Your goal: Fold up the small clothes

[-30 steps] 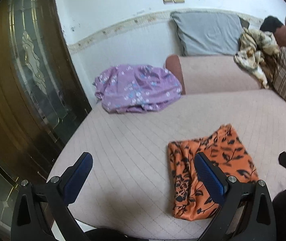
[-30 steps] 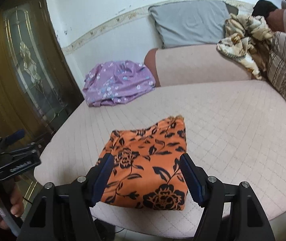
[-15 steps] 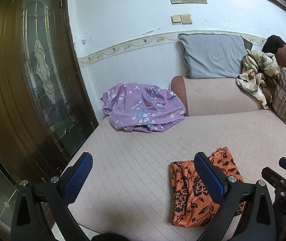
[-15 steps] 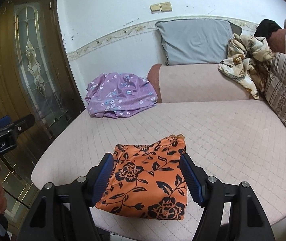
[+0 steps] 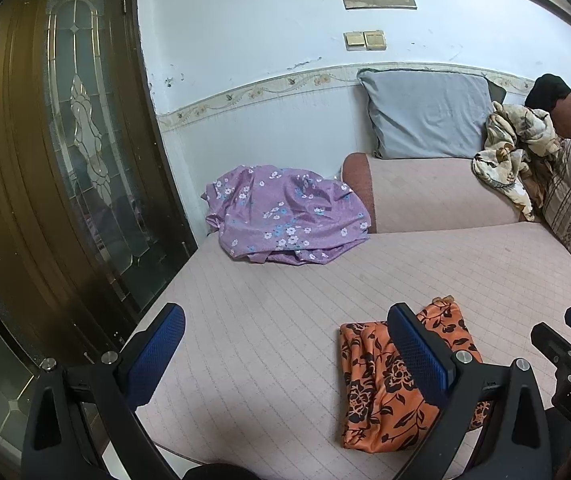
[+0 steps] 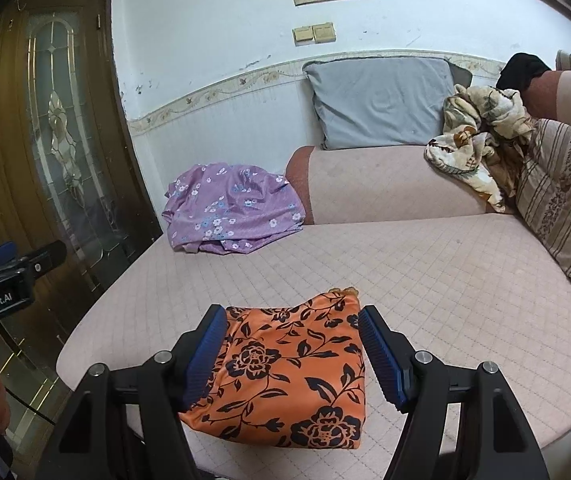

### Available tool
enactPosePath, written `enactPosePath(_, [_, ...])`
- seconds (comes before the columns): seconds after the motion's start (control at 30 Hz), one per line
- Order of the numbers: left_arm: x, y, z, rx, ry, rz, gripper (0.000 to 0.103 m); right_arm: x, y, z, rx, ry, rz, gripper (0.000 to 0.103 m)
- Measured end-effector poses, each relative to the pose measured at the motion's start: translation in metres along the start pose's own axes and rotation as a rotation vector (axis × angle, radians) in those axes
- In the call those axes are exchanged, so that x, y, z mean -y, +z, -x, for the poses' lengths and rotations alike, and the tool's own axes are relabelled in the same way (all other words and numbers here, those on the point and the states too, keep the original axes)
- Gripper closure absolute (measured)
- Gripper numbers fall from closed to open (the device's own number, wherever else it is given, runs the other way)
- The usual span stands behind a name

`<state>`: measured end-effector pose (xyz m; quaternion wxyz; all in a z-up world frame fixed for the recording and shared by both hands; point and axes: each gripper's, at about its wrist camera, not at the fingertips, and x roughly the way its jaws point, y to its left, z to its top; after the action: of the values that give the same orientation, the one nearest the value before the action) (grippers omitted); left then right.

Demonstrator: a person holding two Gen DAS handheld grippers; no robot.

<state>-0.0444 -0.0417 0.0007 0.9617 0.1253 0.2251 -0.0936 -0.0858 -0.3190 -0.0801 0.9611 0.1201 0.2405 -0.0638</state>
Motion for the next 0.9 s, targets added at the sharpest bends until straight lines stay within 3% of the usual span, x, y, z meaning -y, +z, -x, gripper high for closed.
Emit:
enactPosePath(0.57, [-0.002,-0.005,-0.001,-0.011,-0.025,0.002,0.002,-0.006,-0.01,-0.01,-0.035,-0.003,0.005,0.031])
enactPosePath(0.9, [-0.006,-0.004,0.004,0.01,-0.047,0.02,0.002,-0.006,-0.005,0.001,0.029,-0.025,-0.009,0.031])
